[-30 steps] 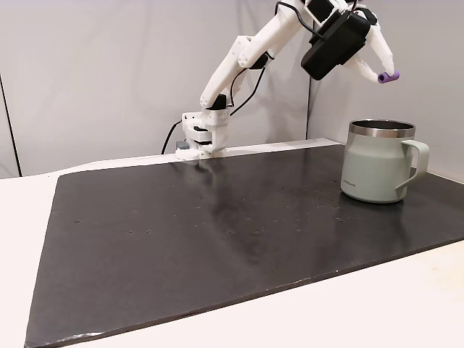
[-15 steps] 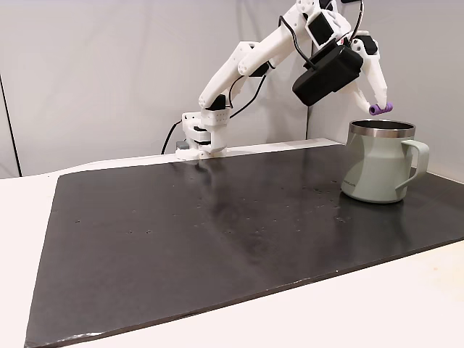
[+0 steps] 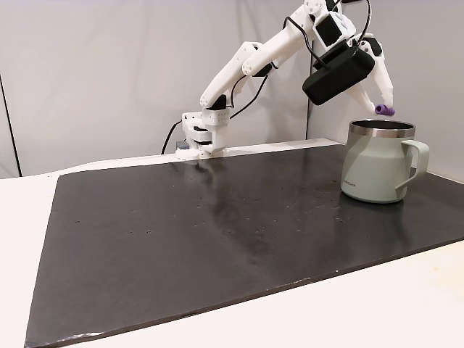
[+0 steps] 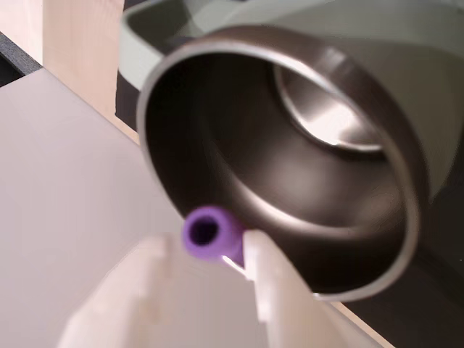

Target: Grasp a pengrip and put it in the cup.

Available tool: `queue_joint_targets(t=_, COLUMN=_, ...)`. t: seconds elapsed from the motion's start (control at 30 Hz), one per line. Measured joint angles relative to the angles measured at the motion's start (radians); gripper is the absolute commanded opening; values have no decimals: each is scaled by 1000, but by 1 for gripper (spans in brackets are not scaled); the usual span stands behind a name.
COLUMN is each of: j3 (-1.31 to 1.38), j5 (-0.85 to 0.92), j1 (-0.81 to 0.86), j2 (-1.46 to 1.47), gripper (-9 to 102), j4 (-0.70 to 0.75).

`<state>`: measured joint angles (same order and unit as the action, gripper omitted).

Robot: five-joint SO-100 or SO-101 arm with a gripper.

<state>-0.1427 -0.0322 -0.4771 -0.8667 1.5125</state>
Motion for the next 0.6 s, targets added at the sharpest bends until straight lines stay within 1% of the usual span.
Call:
queue_joint_targets(t=0.13, j3=0, j5=0, j1=-6, j2=0, gripper=21, j4=3)
queue_joint_targets(t=0.6, j3=0, j5=0, j1=-6, j2=0, gripper=20, j4=9)
